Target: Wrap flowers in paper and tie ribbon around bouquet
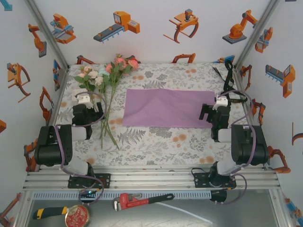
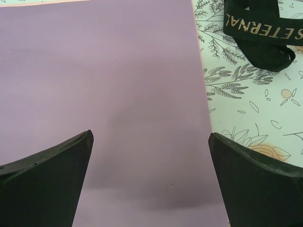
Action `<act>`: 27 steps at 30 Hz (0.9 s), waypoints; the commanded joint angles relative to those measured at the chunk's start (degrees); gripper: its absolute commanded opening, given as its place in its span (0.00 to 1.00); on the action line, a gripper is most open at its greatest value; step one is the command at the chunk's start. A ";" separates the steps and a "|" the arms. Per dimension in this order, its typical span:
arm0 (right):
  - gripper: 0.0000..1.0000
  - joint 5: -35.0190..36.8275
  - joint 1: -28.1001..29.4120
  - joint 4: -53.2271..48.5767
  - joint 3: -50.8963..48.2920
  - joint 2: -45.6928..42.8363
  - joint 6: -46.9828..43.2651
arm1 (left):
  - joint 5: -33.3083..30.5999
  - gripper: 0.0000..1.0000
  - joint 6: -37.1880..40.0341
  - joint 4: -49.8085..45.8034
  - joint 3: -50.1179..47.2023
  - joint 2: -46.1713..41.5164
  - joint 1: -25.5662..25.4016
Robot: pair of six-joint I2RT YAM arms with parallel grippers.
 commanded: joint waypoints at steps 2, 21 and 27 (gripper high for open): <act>0.99 -0.37 -0.14 0.40 1.50 0.12 -0.56 | 0.67 0.97 0.73 1.20 0.07 -0.38 -0.16; 0.99 -0.34 -0.63 0.43 1.50 0.13 0.00 | 0.75 0.97 0.62 1.19 0.16 -0.41 -0.16; 0.99 1.68 -0.61 -1.42 2.01 -1.81 1.17 | 0.65 0.97 0.62 -0.45 0.38 -2.59 -0.16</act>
